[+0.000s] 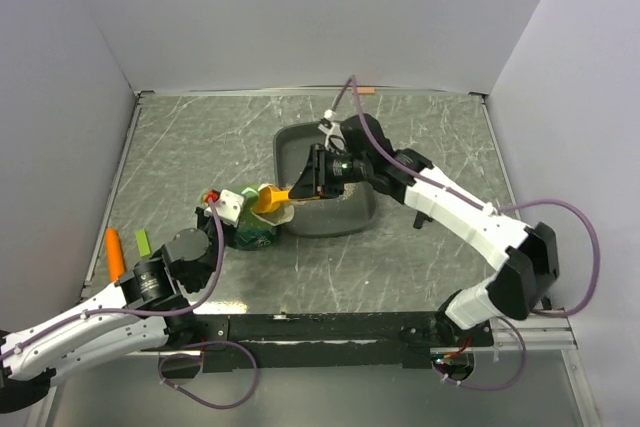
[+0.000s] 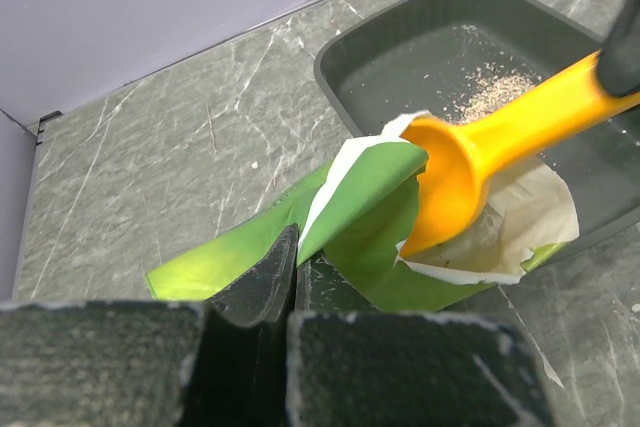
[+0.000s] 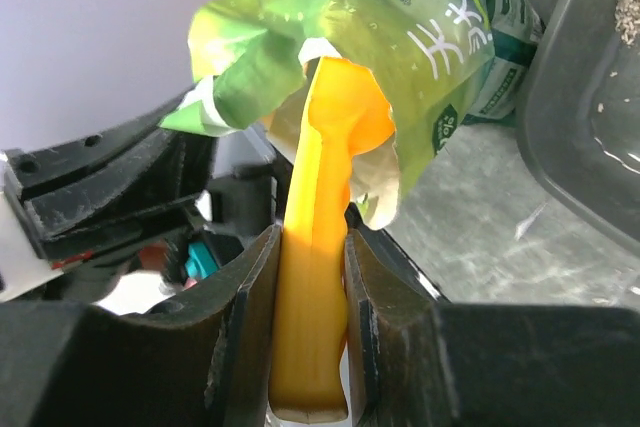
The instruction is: Fill the litter box with clean litter
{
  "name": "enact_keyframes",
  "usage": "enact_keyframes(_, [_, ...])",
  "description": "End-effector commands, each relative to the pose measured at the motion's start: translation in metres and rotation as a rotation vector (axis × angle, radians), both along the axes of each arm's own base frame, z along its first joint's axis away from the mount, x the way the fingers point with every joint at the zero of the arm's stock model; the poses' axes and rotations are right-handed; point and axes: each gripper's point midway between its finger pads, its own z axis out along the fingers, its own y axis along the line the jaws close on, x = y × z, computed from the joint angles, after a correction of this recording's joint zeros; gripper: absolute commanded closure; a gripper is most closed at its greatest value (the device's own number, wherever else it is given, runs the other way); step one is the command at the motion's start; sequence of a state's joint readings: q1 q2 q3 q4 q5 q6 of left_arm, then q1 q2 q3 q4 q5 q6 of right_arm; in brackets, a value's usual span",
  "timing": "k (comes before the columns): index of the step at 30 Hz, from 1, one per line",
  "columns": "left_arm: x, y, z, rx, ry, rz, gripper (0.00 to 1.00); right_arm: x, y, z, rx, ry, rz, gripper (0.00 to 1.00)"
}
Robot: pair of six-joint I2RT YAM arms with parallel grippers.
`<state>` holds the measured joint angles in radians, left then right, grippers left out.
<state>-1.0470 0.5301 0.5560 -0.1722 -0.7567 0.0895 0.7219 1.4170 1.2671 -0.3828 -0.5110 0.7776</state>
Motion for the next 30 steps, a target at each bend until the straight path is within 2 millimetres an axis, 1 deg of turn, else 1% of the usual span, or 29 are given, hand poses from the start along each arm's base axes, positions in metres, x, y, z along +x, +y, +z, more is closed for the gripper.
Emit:
enact_keyframes(1, [-0.004,-0.003,0.024,-0.08,-0.03,-0.038,0.99,-0.005,0.0,-0.001,-0.088,0.008,0.124,1.0])
enact_keyframes(2, [-0.005,-0.003,0.025,-0.083,-0.032,-0.041,0.99,-0.007,-0.003,-0.007,-0.127,0.022,0.129,1.0])
enact_keyframes(3, [-0.005,-0.004,0.026,-0.085,-0.033,-0.046,0.99,-0.003,0.0,-0.006,-0.139,0.016,0.131,1.0])
enact_keyframes(9, [-0.007,-0.011,0.029,-0.106,-0.023,-0.075,0.99,-0.001,0.001,-0.012,-0.27,0.0,0.15,1.0])
enact_keyframes(10, [-0.006,-0.011,0.029,-0.104,-0.019,-0.073,0.99,-0.002,0.003,-0.013,-0.282,-0.002,0.154,1.0])
enact_keyframes(11, [-0.006,-0.011,0.029,-0.105,-0.018,-0.07,0.99,-0.001,0.004,-0.007,-0.284,-0.018,0.156,1.0])
enact_keyframes(12, [-0.006,-0.011,0.03,-0.11,-0.02,-0.07,0.99,0.002,0.005,-0.012,-0.314,-0.014,0.15,1.0])
enact_keyframes(13, [-0.007,-0.01,0.032,-0.118,-0.023,-0.071,0.99,-0.001,0.003,-0.015,-0.342,-0.001,0.154,1.0])
enact_keyframes(14, [-0.007,-0.01,0.033,-0.122,-0.025,-0.073,0.99,0.0,0.006,-0.01,-0.342,-0.014,0.157,1.0])
enact_keyframes(15, [-0.007,-0.01,0.033,-0.125,-0.027,-0.073,0.99,0.003,0.008,-0.016,-0.362,-0.001,0.155,1.0])
enact_keyframes(16, [-0.007,-0.01,0.033,-0.125,-0.027,-0.074,0.99,0.002,0.008,-0.019,-0.374,0.007,0.158,1.0])
enact_keyframes(17, [-0.007,-0.01,0.034,-0.129,-0.029,-0.074,0.99,0.003,0.012,-0.015,-0.372,0.005,0.161,1.0])
enact_keyframes(18, [-0.007,-0.009,0.034,-0.129,-0.031,-0.07,0.99,0.004,0.015,-0.024,-0.391,0.023,0.168,1.0])
enact_keyframes(22, [-0.007,-0.005,0.034,-0.125,-0.03,-0.053,0.99,0.01,0.027,-0.039,-0.419,0.062,0.178,1.0])
enact_keyframes(23, [-0.007,-0.005,0.035,-0.129,-0.032,-0.055,0.99,0.013,0.032,-0.044,-0.423,0.074,0.182,1.0])
enact_keyframes(28, [-0.007,-0.001,0.036,-0.136,-0.04,-0.04,0.99,0.018,0.05,-0.061,-0.434,0.117,0.211,1.0])
enact_keyframes(30, [-0.007,0.0,0.037,-0.138,-0.04,-0.037,0.99,0.02,0.053,-0.065,-0.44,0.129,0.214,1.0])
